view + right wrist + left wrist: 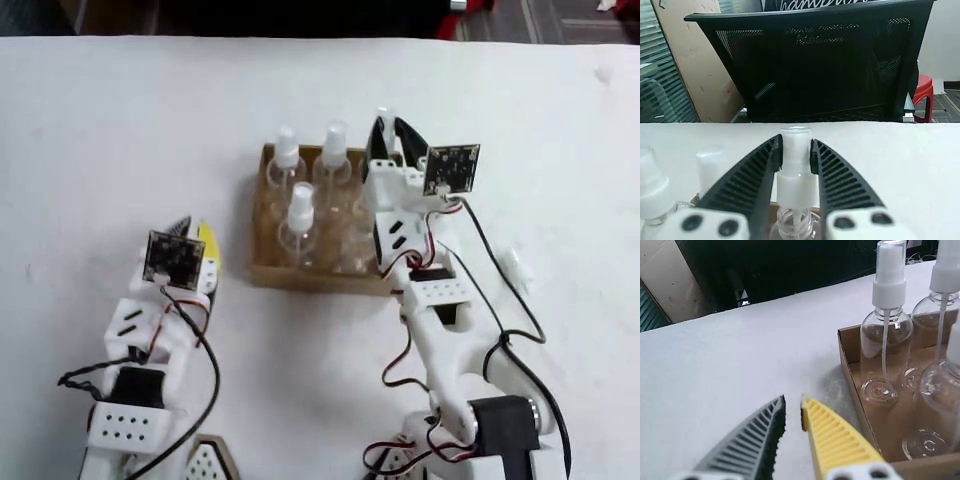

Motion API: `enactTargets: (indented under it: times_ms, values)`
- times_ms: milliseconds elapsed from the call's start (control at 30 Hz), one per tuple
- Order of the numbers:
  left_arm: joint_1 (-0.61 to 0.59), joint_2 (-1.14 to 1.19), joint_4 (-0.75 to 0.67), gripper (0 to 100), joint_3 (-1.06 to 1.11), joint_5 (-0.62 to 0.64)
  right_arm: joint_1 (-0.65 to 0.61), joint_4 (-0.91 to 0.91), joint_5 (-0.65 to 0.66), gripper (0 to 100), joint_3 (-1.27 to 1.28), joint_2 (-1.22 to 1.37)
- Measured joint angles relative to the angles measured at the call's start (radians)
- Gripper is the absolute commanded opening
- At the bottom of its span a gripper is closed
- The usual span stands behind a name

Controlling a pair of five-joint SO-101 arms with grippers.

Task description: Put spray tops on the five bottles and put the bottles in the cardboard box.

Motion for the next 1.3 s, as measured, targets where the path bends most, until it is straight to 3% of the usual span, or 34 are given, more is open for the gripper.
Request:
enactTargets:
  times_ms: [100, 300, 900, 1100, 1300]
  values:
    - [0.000, 0.000, 0.000, 6, 0.000, 0.000, 0.000, 0.000, 0.000, 3.9, 0.000, 0.002]
    - [0.000, 0.000, 0.000, 6, 0.000, 0.000, 0.000, 0.000, 0.005, 18.0, 0.000, 0.002]
    - [0.000, 0.000, 0.000, 6, 0.000, 0.000, 0.000, 0.086, 0.005, 18.3, 0.018, -0.106]
    - [0.000, 0.000, 0.000, 6, 0.000, 0.000, 0.000, 0.270, 0.005, 18.1, 0.015, -0.305]
    - [0.000, 0.000, 0.000, 6, 0.000, 0.000, 0.021, 0.789, 0.005, 18.3, -0.172, -0.516]
